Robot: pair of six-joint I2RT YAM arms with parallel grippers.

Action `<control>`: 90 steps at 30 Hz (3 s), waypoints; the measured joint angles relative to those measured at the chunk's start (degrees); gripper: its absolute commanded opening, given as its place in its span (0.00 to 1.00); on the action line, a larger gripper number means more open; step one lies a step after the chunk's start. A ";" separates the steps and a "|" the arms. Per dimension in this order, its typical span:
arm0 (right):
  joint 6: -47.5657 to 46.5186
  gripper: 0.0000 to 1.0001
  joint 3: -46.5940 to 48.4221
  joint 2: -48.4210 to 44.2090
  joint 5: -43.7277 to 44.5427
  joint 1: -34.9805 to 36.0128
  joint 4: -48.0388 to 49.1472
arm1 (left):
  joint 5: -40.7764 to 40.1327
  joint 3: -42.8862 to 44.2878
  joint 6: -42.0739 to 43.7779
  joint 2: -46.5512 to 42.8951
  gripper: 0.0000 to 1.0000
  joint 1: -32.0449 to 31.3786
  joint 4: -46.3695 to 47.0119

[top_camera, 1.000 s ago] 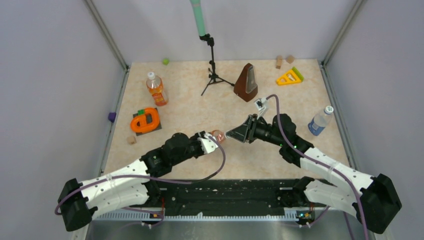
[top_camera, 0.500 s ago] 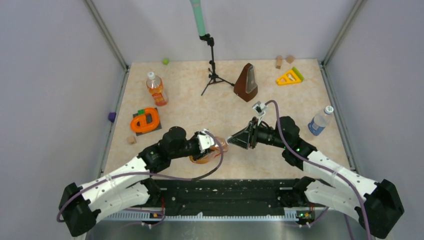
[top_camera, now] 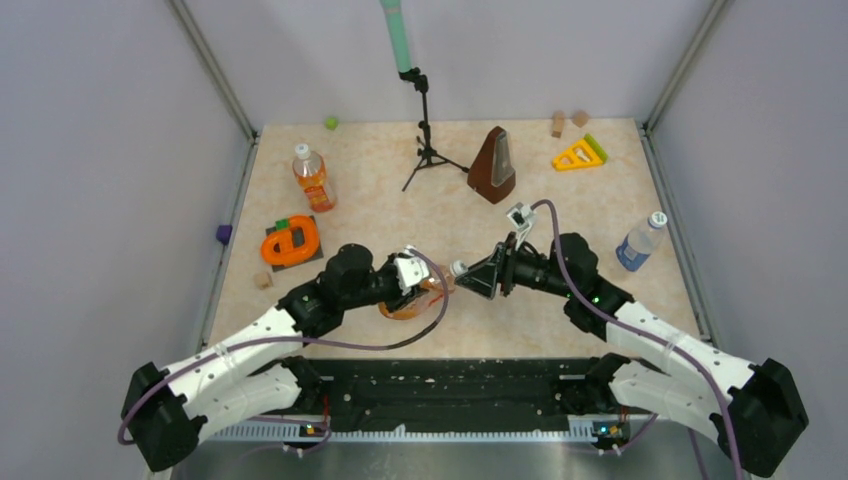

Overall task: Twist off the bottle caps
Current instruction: Unscrew the bottle cap from the plastic bottle.

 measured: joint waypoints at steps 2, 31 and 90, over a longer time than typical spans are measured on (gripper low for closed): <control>1.53 0.56 0.00 0.00 1.18 0.00 -0.07 | -2.93 -0.28 0.72 -0.42 0.00 -0.02 1.22; 15.45 0.54 0.02 3.72 7.10 0.00 6.19 | -25.83 -6.86 9.94 -6.54 0.00 -9.25 10.05; 12.37 0.34 0.09 7.28 4.87 0.09 6.58 | -25.83 -5.16 6.47 -3.41 0.00 -9.88 5.73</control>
